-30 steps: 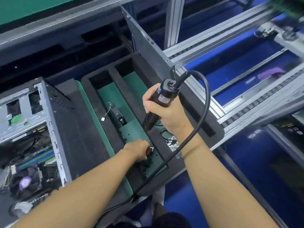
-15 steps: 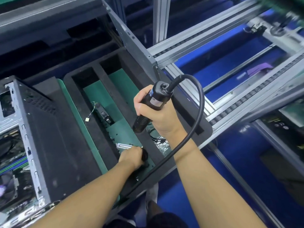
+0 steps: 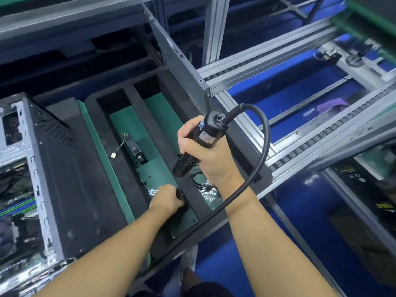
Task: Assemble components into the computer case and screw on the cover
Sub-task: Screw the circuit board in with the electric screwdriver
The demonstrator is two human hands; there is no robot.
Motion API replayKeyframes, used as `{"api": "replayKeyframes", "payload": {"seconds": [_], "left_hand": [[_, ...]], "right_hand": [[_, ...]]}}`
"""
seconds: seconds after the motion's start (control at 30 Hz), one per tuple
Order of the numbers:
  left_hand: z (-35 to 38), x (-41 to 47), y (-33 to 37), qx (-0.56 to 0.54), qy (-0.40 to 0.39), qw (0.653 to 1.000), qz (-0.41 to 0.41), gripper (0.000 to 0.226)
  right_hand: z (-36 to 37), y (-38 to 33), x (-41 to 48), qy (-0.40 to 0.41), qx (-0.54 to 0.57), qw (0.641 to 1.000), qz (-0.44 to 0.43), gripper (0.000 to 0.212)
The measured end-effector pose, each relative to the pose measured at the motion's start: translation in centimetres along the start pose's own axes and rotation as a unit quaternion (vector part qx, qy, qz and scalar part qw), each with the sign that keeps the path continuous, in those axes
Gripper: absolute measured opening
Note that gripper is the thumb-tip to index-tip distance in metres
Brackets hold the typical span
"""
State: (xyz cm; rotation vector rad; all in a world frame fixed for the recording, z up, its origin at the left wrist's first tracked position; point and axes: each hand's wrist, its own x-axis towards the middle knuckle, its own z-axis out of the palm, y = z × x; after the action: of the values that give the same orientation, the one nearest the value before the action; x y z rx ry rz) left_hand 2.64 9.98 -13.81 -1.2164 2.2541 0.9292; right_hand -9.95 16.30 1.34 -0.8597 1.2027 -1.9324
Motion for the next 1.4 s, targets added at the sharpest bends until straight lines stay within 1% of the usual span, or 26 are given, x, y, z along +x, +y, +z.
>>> {"api": "replayKeyframes", "payload": {"seconds": [0.07, 0.1, 0.13, 0.2, 0.3, 0.37, 0.4, 0.5, 0.6, 0.67, 0.83, 0.9, 1.03, 1.17, 1.27, 1.33, 1.4], "left_hand": [[-2.4, 0.1, -0.3, -0.103, 0.016, 0.994, -0.017, 0.006], [-3.6, 0.0, -0.5, -0.185, 0.02, 0.982, -0.03, 0.008], [-4.8, -0.2, -0.5, -0.282, 0.016, 0.958, -0.043, 0.011], [-7.2, -1.0, -0.2, -0.466, 0.018, 0.883, -0.049, 0.009], [-11.0, -2.7, 0.0, -0.627, 0.064, 0.776, -0.006, 0.005], [-13.5, -4.1, -0.5, -0.706, 0.073, 0.704, 0.032, 0.005], [-14.5, -4.9, -1.1, -0.736, 0.073, 0.671, 0.046, 0.008], [-17.4, -7.3, -3.2, -0.805, 0.075, 0.584, 0.073, 0.017], [-19.9, -9.3, -5.8, -0.85, 0.086, 0.51, 0.097, 0.017], [-21.4, -10.6, -7.9, -0.87, 0.092, 0.472, 0.108, 0.02], [-22.8, -12.7, -11.9, -0.893, 0.095, 0.417, 0.137, 0.019], [-22.7, -13.3, -13.8, -0.899, 0.097, 0.404, 0.14, 0.019], [-22.5, -14.4, -17.5, -0.9, 0.082, 0.404, 0.143, 0.026], [-22.1, -15.1, -20.0, -0.899, 0.049, 0.401, 0.168, 0.026], [-21.5, -15.4, -21.4, -0.892, 0.033, 0.412, 0.181, 0.033], [-21.0, -15.6, -22.0, -0.893, 0.03, 0.412, 0.18, 0.035], [-20.6, -15.6, -22.3, -0.899, 0.027, 0.404, 0.168, 0.033]], "right_hand": [[0.7, -0.5, 0.8, 0.002, 0.008, 1.0, -0.001, 0.022], [1.2, -0.8, 1.3, 0.003, 0.01, 1.0, -0.004, 0.022], [1.7, -1.2, 1.8, 0.004, 0.013, 1.0, -0.011, 0.021], [2.9, -2.1, 3.1, -0.001, 0.014, 0.999, -0.031, 0.019], [5.2, -3.6, 4.8, -0.015, 0.019, 0.997, -0.074, 0.021], [7.0, -4.7, 5.9, -0.031, 0.031, 0.994, -0.103, 0.02], [8.0, -5.3, 6.5, -0.04, 0.041, 0.992, -0.114, 0.02], [11.1, -7.0, 8.1, -0.07, 0.088, 0.985, -0.133, 0.019], [14.8, -8.0, 9.0, -0.091, 0.128, 0.979, -0.128, 0.014], [17.8, -8.0, 8.9, -0.106, 0.162, 0.975, -0.112, 0.015], [23.7, -7.1, 7.8, -0.144, 0.179, 0.968, -0.1, 0.011], [25.8, -6.8, 7.3, -0.151, 0.181, 0.967, -0.098, 0.011], [28.7, -6.1, 6.4, -0.154, 0.176, 0.968, -0.09, 0.023], [30.9, -5.1, 5.3, -0.155, 0.158, 0.972, -0.085, 0.016], [31.6, -4.4, 4.6, -0.146, 0.149, 0.975, -0.077, 0.02], [31.8, -4.1, 4.2, -0.143, 0.146, 0.976, -0.075, 0.021], [31.9, -4.0, 3.9, -0.143, 0.144, 0.976, -0.074, 0.017]]}}
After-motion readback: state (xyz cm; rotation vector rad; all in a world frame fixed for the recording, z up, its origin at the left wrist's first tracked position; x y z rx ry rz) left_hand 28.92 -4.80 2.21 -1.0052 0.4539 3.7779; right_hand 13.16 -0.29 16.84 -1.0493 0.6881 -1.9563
